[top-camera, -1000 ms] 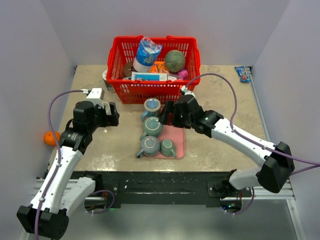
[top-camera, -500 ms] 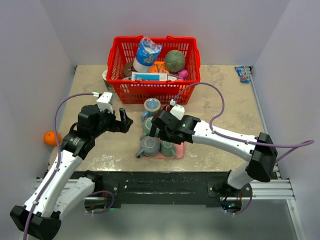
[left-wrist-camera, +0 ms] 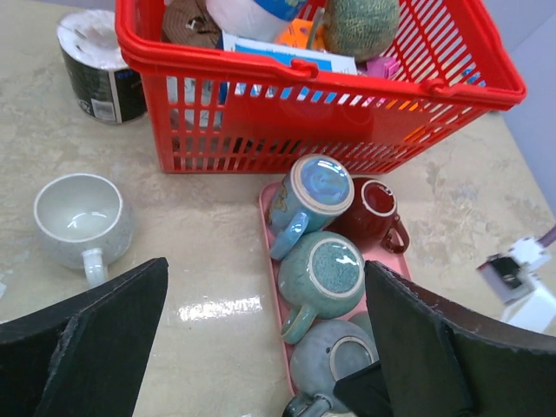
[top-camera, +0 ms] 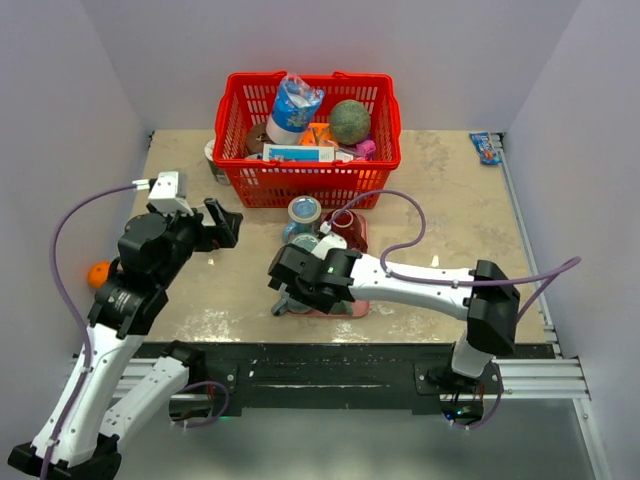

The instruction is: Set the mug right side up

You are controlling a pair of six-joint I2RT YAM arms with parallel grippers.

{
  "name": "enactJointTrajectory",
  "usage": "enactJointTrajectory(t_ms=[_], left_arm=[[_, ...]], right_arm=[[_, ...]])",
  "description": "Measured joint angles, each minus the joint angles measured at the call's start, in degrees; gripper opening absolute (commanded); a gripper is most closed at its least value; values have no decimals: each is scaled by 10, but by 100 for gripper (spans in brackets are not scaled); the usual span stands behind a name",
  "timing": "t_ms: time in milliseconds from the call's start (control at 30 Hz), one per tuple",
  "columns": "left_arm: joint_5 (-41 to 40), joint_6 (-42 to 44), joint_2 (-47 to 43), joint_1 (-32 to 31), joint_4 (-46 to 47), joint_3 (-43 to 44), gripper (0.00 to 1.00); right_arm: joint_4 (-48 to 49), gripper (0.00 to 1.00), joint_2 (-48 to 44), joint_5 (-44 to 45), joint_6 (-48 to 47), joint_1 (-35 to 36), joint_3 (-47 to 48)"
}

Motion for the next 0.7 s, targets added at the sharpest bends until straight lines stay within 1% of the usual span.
enactJointTrajectory(t_ms=[100, 167, 267, 367, 467, 500, 600, 633, 700], left_arm=[[-2, -1, -18, 0, -14, 12, 98], [-2, -2, -26, 0, -17, 15, 98], [1, -5, -26, 0, -26, 15, 98], [9, -10, -20, 0, -27, 15, 98], [18, -17, -13, 0, -27, 14, 98], [20, -18, -11, 0, -27, 14, 98], [22, -21, -6, 0, -23, 7, 98], [24, -23, -4, 0, -23, 5, 98], [25, -26, 0, 0, -20, 0, 98]], right_arm=[[-9, 96, 12, 12, 6, 12, 3], [-14, 97, -2, 26, -12, 12, -8], [-7, 97, -81, 42, -54, 10, -77], [-3, 91, -192, 45, -120, 3, -160], [-3, 89, -245, 45, -198, -7, -184], [0, 88, -247, 45, -222, -11, -184], [22, 81, -232, 30, -314, -30, -184], [32, 76, -221, 17, -347, -39, -185], [45, 74, -200, -1, -391, -58, -186]])
